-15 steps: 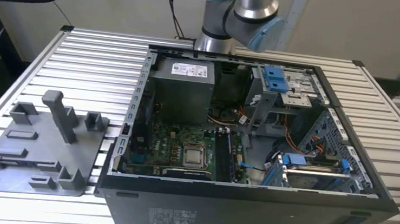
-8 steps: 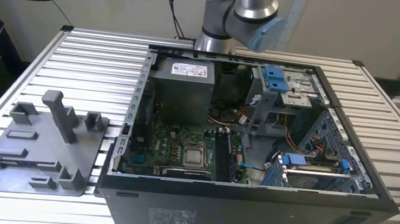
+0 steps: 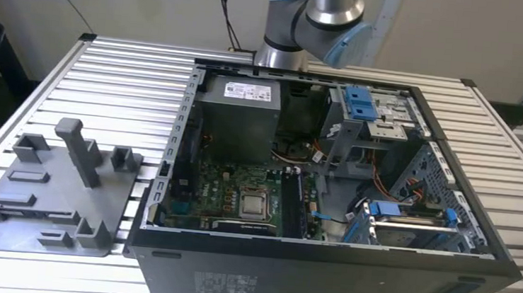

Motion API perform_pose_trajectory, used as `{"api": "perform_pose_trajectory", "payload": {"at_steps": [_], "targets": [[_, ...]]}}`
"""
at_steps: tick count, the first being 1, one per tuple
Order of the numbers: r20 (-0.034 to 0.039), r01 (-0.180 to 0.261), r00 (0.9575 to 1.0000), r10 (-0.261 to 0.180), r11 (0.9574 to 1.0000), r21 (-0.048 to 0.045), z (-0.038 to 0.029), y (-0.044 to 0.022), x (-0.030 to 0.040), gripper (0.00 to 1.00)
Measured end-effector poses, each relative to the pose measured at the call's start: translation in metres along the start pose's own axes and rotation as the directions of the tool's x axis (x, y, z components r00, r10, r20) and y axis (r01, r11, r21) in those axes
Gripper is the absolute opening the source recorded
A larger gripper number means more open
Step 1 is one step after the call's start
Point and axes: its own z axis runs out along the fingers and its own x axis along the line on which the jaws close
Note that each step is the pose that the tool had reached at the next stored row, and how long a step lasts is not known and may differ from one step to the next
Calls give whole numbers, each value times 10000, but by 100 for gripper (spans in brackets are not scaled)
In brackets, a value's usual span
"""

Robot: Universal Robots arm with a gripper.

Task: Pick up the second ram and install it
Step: 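Pick up the second ram and move it above second insertion slot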

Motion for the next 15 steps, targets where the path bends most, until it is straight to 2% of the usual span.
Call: {"api": "perform_pose_trajectory", "payload": {"at_steps": [4, 8, 11, 15], "targets": [[-29, 562, 9984, -562, 9984, 22, 0, 0, 0, 11], [-58, 1130, 9936, -1130, 9936, 39, 0, 0, 0, 11], [-78, 1569, 9876, -1569, 9876, 48, 0, 0, 0, 11], [-108, 2133, 9769, -2132, 9770, 61, 0, 0, 0, 11]]}}
